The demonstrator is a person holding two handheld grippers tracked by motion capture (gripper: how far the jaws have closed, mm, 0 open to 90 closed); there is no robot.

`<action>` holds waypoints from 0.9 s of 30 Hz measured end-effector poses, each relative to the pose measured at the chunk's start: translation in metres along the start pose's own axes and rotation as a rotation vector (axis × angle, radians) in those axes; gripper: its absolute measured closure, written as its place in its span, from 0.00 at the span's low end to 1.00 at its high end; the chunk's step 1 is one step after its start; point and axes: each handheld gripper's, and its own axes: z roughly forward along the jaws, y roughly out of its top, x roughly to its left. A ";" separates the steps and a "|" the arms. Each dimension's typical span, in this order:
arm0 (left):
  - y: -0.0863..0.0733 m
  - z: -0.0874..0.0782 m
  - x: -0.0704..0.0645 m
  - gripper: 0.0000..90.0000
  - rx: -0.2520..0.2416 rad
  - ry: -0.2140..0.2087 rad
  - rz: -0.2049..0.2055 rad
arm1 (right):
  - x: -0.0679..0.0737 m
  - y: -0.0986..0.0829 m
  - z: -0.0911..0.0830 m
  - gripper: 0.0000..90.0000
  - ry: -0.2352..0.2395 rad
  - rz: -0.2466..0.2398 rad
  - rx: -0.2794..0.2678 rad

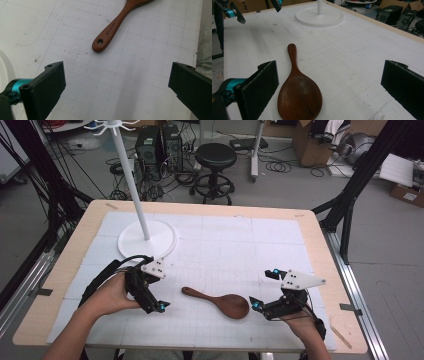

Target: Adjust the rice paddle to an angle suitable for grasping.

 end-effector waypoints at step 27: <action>-0.056 -0.035 -0.001 0.02 -0.246 0.125 -0.130 | 0.003 0.000 0.002 0.00 0.009 -0.005 0.006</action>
